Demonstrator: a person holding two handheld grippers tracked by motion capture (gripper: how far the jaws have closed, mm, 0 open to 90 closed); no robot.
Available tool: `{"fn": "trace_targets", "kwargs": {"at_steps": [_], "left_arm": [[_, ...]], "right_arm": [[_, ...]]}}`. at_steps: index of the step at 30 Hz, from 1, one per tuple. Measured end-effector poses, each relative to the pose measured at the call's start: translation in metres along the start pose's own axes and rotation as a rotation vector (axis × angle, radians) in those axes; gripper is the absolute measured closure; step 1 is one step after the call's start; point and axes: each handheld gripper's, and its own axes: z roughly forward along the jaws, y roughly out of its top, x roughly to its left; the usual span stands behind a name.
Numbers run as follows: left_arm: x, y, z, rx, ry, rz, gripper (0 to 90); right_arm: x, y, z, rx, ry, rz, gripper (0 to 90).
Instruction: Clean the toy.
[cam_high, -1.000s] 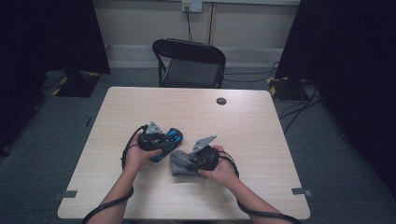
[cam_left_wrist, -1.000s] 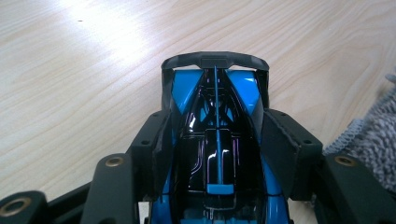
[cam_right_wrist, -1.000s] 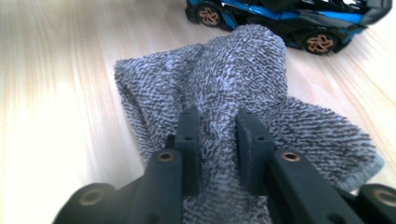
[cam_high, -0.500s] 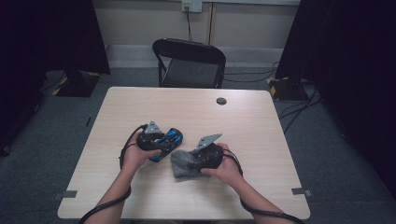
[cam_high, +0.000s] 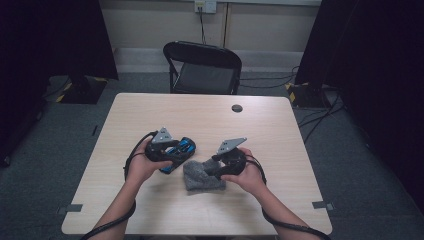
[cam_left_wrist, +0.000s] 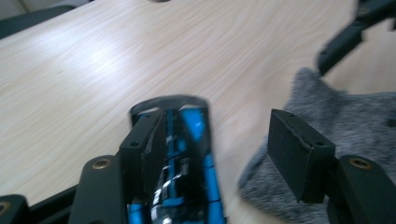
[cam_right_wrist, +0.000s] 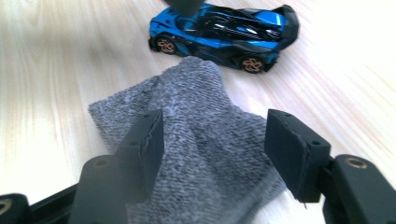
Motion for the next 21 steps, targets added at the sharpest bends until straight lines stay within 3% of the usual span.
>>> {"fn": "trace_targets", "kwargs": {"at_steps": [3,5,10,18,21], "left_arm": [[-0.007,0.003,0.002,-0.002,-0.024,0.02,38.9],[-0.019,0.005,0.007,-0.008,-0.079,0.038,39.6],[-0.034,0.003,0.018,-0.001,-0.14,0.067,40.1],[-0.053,-0.004,0.033,0.037,-0.224,0.115,42.6],[-0.055,-0.005,0.038,0.054,-0.235,0.135,42.9]], "right_arm": [[-0.002,-0.001,-0.002,-0.001,-0.006,0.004,40.2],[-0.006,-0.003,-0.005,0.001,-0.02,0.012,41.8],[-0.013,-0.008,-0.011,0.007,-0.051,0.028,42.0],[-0.028,-0.014,-0.021,-0.015,-0.087,0.08,41.1],[-0.029,-0.014,-0.021,-0.012,-0.091,0.081,40.1]]}}
